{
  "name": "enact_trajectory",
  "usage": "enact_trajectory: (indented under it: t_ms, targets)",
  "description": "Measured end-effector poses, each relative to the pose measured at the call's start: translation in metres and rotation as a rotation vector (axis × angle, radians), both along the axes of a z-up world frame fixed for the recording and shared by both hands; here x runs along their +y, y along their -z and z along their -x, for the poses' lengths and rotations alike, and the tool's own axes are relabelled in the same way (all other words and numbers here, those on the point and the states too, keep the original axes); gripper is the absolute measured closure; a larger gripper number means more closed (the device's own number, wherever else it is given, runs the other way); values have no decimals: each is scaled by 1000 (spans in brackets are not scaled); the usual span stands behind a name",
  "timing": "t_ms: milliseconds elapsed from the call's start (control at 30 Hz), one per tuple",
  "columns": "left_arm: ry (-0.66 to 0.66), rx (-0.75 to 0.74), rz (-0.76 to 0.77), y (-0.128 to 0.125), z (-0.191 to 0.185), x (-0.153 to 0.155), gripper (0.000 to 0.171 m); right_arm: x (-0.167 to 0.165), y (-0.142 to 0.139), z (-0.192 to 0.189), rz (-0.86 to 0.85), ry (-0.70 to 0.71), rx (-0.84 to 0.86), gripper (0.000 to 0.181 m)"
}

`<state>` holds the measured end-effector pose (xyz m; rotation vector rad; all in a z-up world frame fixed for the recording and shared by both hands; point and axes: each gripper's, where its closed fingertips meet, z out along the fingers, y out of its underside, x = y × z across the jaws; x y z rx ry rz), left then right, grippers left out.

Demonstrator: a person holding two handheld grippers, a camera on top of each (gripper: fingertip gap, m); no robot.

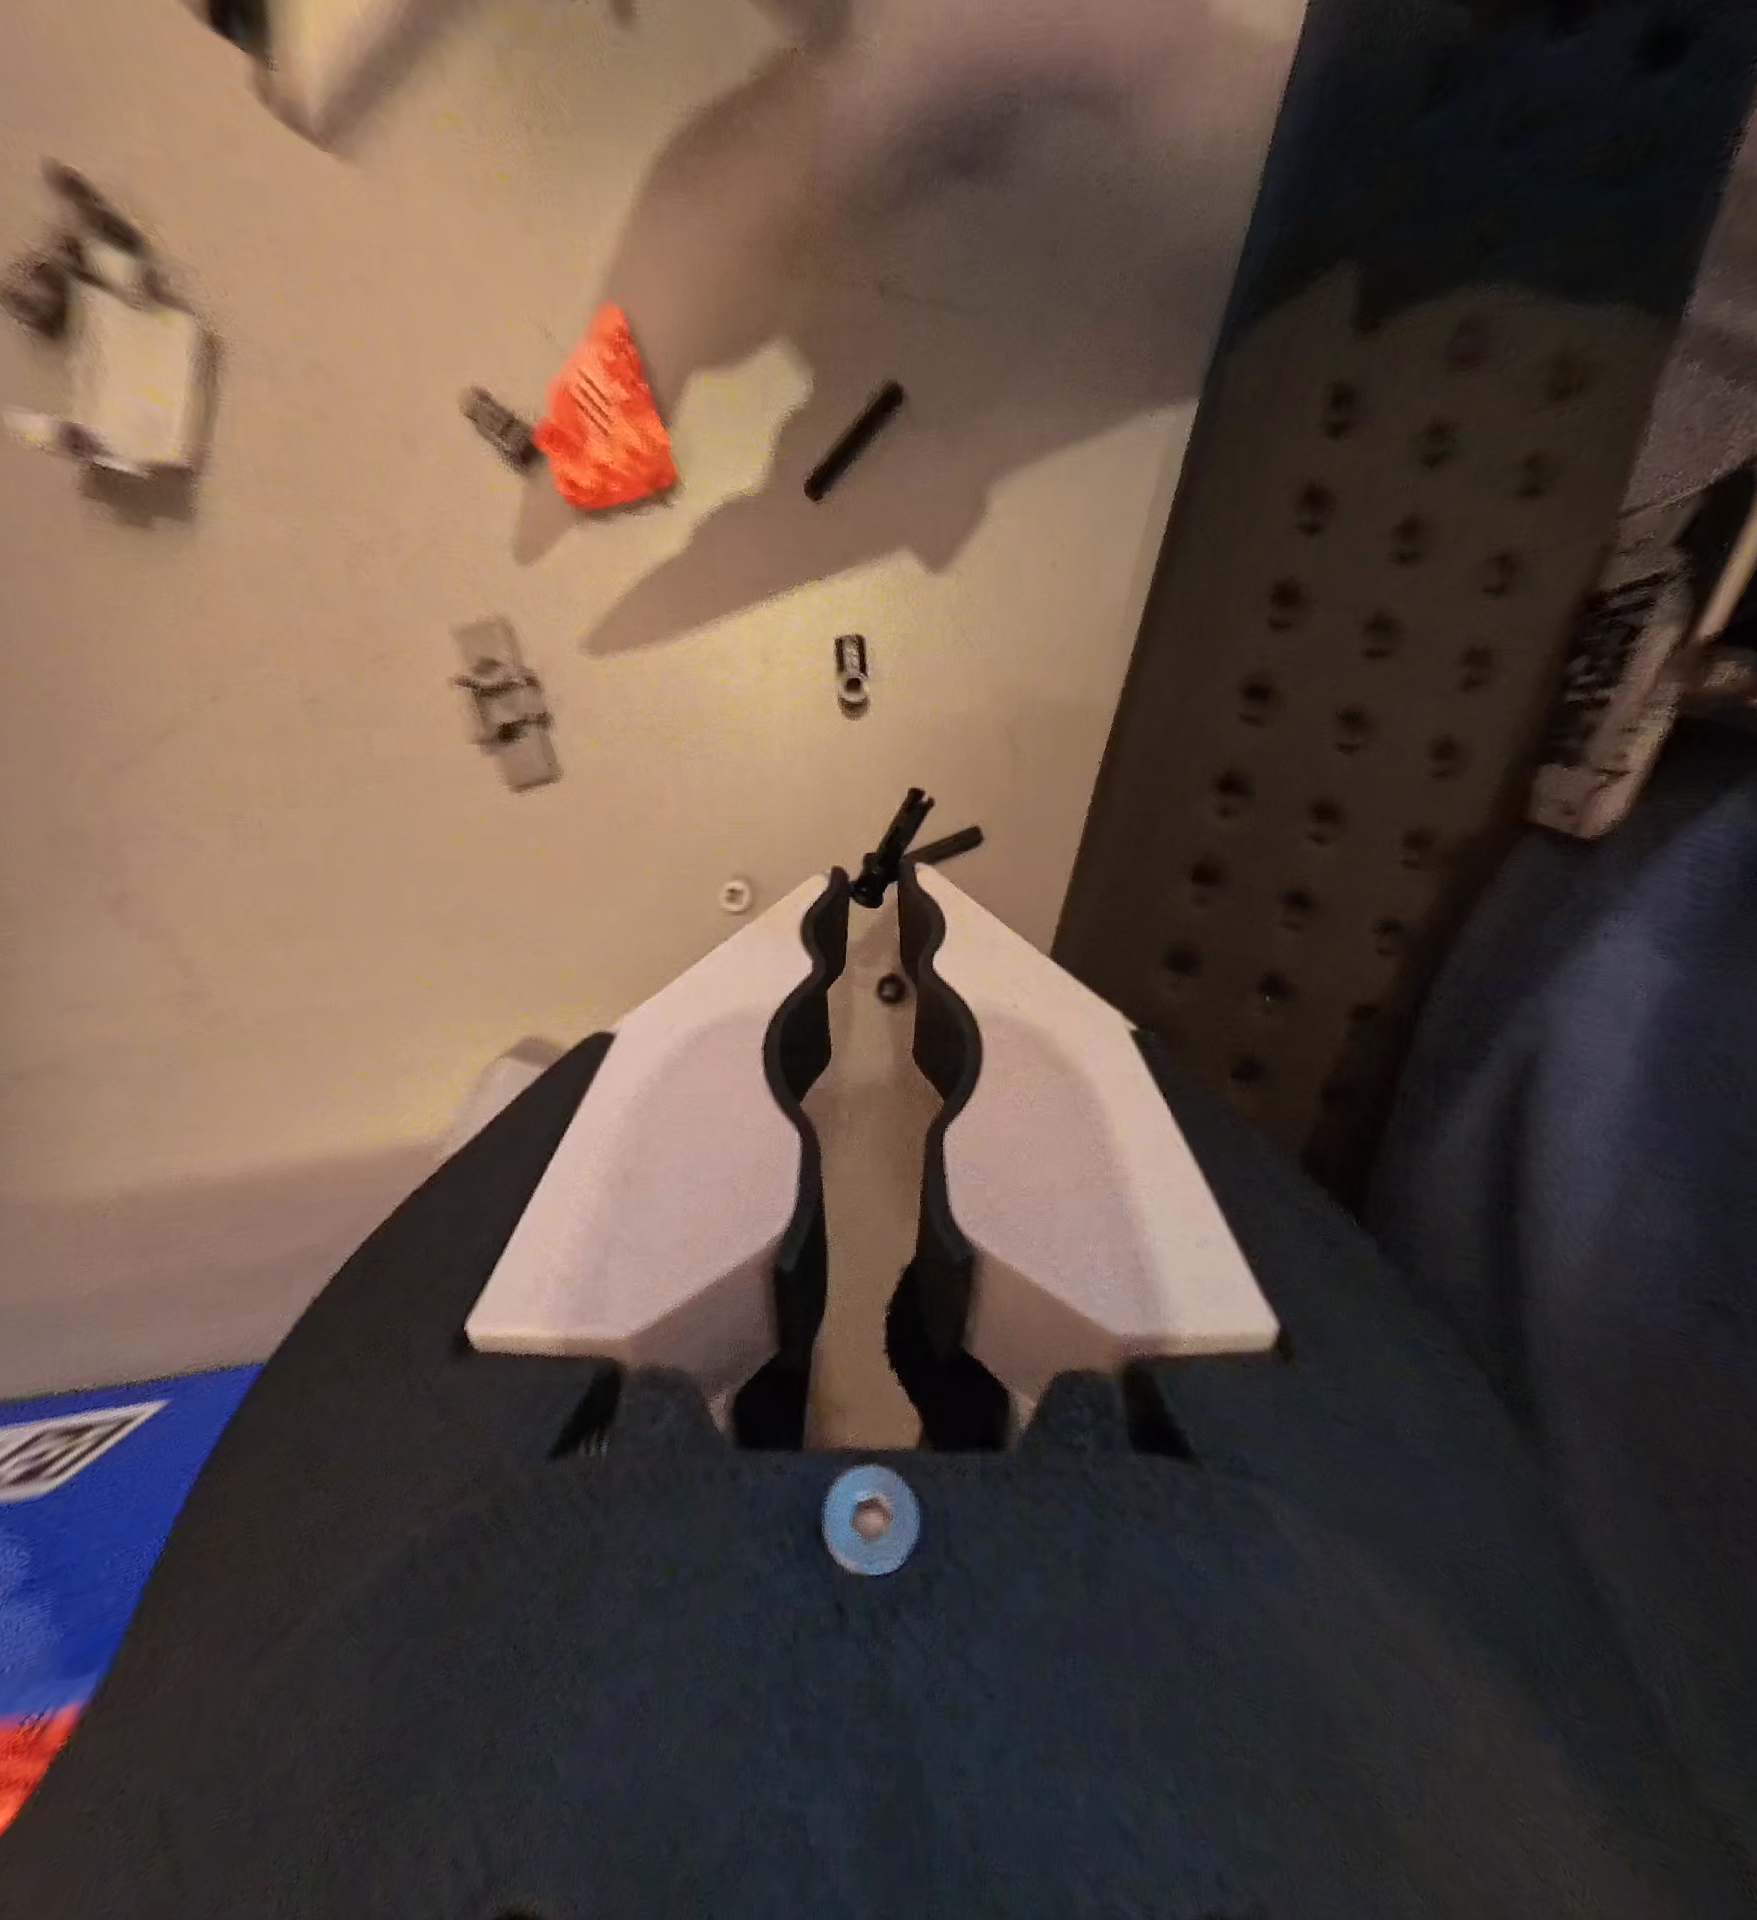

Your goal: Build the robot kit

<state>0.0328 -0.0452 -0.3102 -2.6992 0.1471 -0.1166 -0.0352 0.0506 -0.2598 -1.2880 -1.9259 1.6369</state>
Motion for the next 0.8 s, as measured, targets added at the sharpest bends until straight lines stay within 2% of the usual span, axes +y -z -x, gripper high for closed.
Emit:
enact_trajectory:
  t_ms: [67,200,400,567,700,800]
  targets:
    - [-9,-14,-10,18,-11,7,165,3,-1,-1,-8,9,3,164]
    - [-55,29,24,46,-5,5,165,8,0,-3,-2,21,2,164]
    - [-103,19,18,47,-1,7,161,5,0,-3,1,17,2,164]
    - [-136,-7,-66,16,8,9,153,5,1,0,-1,16,1,164]
    - [-77,-53,-173,-34,10,6,157,2,5,3,1,9,-8,164]
    - [-51,-73,-278,-73,16,-2,167,-2,8,5,0,-3,-16,164]
